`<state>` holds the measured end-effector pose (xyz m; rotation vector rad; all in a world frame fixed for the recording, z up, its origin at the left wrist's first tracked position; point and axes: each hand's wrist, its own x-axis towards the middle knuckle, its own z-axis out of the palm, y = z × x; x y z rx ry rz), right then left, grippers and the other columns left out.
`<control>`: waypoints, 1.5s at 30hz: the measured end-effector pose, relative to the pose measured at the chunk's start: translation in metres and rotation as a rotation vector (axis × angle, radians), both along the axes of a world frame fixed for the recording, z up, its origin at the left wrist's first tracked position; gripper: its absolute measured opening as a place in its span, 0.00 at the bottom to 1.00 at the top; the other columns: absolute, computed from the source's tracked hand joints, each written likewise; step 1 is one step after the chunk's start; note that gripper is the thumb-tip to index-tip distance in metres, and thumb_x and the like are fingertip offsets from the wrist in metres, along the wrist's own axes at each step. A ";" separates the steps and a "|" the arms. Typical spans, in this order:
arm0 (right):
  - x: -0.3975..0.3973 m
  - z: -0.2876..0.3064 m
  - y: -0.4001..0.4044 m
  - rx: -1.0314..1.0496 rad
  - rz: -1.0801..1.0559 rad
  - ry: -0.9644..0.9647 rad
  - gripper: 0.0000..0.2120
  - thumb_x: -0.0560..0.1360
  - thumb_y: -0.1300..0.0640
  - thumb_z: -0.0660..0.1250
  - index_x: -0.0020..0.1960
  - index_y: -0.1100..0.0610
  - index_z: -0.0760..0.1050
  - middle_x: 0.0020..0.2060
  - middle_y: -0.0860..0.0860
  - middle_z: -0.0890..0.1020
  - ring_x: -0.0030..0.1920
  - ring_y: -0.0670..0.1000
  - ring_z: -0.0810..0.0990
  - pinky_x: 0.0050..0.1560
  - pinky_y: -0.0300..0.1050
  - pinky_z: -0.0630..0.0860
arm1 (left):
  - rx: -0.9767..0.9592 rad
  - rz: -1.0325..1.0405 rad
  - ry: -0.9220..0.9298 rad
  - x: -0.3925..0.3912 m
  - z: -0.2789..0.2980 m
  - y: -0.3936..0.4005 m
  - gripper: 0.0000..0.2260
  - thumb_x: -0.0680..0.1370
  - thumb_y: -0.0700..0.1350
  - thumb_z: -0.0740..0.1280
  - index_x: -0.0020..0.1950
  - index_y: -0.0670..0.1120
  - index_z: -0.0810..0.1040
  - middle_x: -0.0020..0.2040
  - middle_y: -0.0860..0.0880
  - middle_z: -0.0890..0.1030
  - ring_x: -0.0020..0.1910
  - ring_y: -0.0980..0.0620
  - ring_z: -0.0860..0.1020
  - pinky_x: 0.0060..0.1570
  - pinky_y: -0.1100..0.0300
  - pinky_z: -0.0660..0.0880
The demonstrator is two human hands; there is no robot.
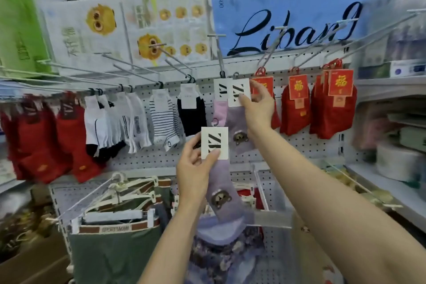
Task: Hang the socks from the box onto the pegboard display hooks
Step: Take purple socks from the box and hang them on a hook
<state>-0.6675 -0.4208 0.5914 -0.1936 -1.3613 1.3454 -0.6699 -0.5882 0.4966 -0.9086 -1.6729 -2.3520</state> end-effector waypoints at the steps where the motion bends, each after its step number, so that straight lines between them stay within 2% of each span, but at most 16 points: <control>1: -0.010 0.006 0.001 -0.004 -0.012 -0.001 0.22 0.74 0.66 0.69 0.66 0.50 0.75 0.49 0.48 0.80 0.45 0.46 0.78 0.40 0.31 0.75 | -0.007 -0.011 0.008 -0.009 0.002 -0.002 0.22 0.75 0.38 0.73 0.64 0.56 0.75 0.48 0.58 0.86 0.49 0.58 0.84 0.49 0.59 0.81; 5: -0.041 0.019 0.004 -0.007 -0.074 -0.026 0.22 0.74 0.65 0.69 0.67 0.51 0.75 0.41 0.48 0.76 0.38 0.45 0.74 0.33 0.26 0.70 | -0.028 -0.052 0.024 -0.039 0.011 -0.006 0.22 0.75 0.39 0.74 0.66 0.54 0.75 0.49 0.60 0.85 0.50 0.58 0.84 0.50 0.58 0.81; 7: -0.052 0.024 0.005 0.003 -0.106 -0.045 0.23 0.74 0.64 0.70 0.67 0.50 0.75 0.41 0.50 0.77 0.38 0.45 0.74 0.33 0.26 0.71 | -0.033 -0.081 0.027 -0.050 0.013 -0.006 0.22 0.74 0.39 0.74 0.65 0.55 0.75 0.49 0.59 0.85 0.50 0.58 0.84 0.50 0.58 0.81; 10: -0.060 0.029 0.006 0.036 -0.116 -0.032 0.23 0.74 0.64 0.71 0.66 0.50 0.76 0.45 0.51 0.80 0.43 0.47 0.78 0.43 0.35 0.76 | -0.021 -0.089 0.020 -0.059 0.014 -0.004 0.22 0.74 0.38 0.74 0.64 0.55 0.75 0.50 0.56 0.86 0.50 0.57 0.84 0.48 0.60 0.82; 12: -0.064 0.025 0.005 0.054 -0.118 -0.046 0.23 0.74 0.64 0.71 0.67 0.51 0.76 0.43 0.51 0.79 0.42 0.48 0.77 0.44 0.38 0.77 | -0.006 -0.081 0.027 -0.063 0.015 -0.001 0.22 0.74 0.38 0.74 0.64 0.55 0.75 0.49 0.55 0.86 0.49 0.57 0.84 0.48 0.60 0.81; 14: -0.067 0.018 0.006 0.047 -0.099 -0.070 0.23 0.74 0.65 0.71 0.67 0.51 0.76 0.41 0.53 0.80 0.41 0.51 0.79 0.47 0.43 0.79 | 0.008 -0.071 0.033 -0.064 0.017 0.004 0.22 0.74 0.38 0.74 0.65 0.52 0.75 0.50 0.53 0.86 0.49 0.57 0.84 0.47 0.61 0.81; 16: -0.066 0.013 0.009 0.031 -0.086 -0.087 0.23 0.74 0.64 0.70 0.66 0.50 0.76 0.46 0.56 0.83 0.46 0.54 0.82 0.52 0.51 0.81 | 0.011 -0.061 0.054 -0.065 0.021 0.011 0.21 0.74 0.38 0.74 0.66 0.48 0.75 0.51 0.52 0.86 0.50 0.57 0.84 0.46 0.64 0.80; 20: -0.042 0.007 0.003 0.160 -0.152 -0.082 0.19 0.78 0.55 0.68 0.68 0.52 0.74 0.58 0.48 0.80 0.56 0.46 0.78 0.57 0.41 0.75 | 0.033 -0.039 0.088 -0.066 0.039 0.026 0.20 0.74 0.38 0.74 0.64 0.46 0.76 0.54 0.51 0.84 0.51 0.57 0.83 0.48 0.64 0.79; 23: -0.018 -0.005 -0.013 0.236 0.030 -0.044 0.14 0.78 0.52 0.68 0.63 0.52 0.76 0.53 0.48 0.82 0.54 0.45 0.80 0.56 0.42 0.77 | 0.017 0.023 0.138 -0.070 0.056 0.042 0.19 0.73 0.39 0.75 0.62 0.46 0.76 0.54 0.50 0.83 0.52 0.57 0.82 0.51 0.60 0.80; 26: -0.011 -0.009 -0.016 0.230 0.136 -0.024 0.14 0.75 0.61 0.71 0.61 0.56 0.78 0.48 0.53 0.85 0.51 0.49 0.84 0.54 0.47 0.80 | -0.051 0.074 0.213 -0.072 0.069 0.058 0.16 0.72 0.44 0.77 0.58 0.50 0.78 0.52 0.51 0.83 0.53 0.53 0.82 0.55 0.50 0.80; 29: -0.011 0.002 -0.011 0.131 0.143 0.017 0.15 0.73 0.66 0.72 0.58 0.55 0.79 0.43 0.54 0.86 0.47 0.50 0.85 0.50 0.45 0.81 | -0.134 0.188 0.293 -0.073 0.085 0.061 0.16 0.72 0.46 0.77 0.58 0.51 0.79 0.49 0.55 0.83 0.49 0.58 0.81 0.54 0.55 0.79; 34: -0.023 0.021 0.007 0.083 0.110 0.007 0.16 0.72 0.64 0.74 0.57 0.52 0.77 0.43 0.53 0.86 0.45 0.50 0.86 0.49 0.46 0.81 | -0.109 0.265 0.521 -0.081 0.134 0.058 0.17 0.73 0.43 0.76 0.61 0.49 0.80 0.53 0.53 0.83 0.52 0.59 0.81 0.56 0.62 0.78; 37: -0.034 0.031 0.015 0.126 0.049 -0.009 0.17 0.72 0.63 0.75 0.59 0.54 0.78 0.41 0.52 0.85 0.42 0.47 0.84 0.44 0.35 0.78 | -0.137 0.305 0.684 -0.085 0.158 0.065 0.15 0.73 0.42 0.75 0.58 0.49 0.81 0.52 0.54 0.84 0.52 0.58 0.81 0.55 0.58 0.79; 40: -0.045 0.036 0.020 0.167 0.028 0.014 0.17 0.71 0.63 0.75 0.59 0.54 0.79 0.40 0.49 0.82 0.41 0.44 0.82 0.44 0.35 0.75 | -0.181 0.384 0.829 -0.091 0.168 0.072 0.08 0.74 0.43 0.73 0.52 0.48 0.82 0.47 0.55 0.85 0.48 0.57 0.83 0.52 0.53 0.79; 43: -0.052 0.041 0.023 0.185 0.015 -0.001 0.18 0.70 0.64 0.75 0.58 0.55 0.79 0.38 0.46 0.81 0.36 0.36 0.80 0.41 0.33 0.75 | -0.174 0.395 0.816 -0.094 0.175 0.074 0.05 0.74 0.42 0.72 0.49 0.49 0.83 0.43 0.56 0.84 0.44 0.59 0.82 0.50 0.57 0.79; 45: -0.057 0.041 0.026 0.202 0.011 -0.015 0.18 0.70 0.64 0.75 0.58 0.54 0.80 0.38 0.47 0.83 0.39 0.41 0.83 0.46 0.41 0.80 | -0.159 0.372 0.797 -0.096 0.176 0.075 0.04 0.74 0.41 0.72 0.48 0.48 0.83 0.41 0.57 0.84 0.42 0.60 0.82 0.48 0.60 0.78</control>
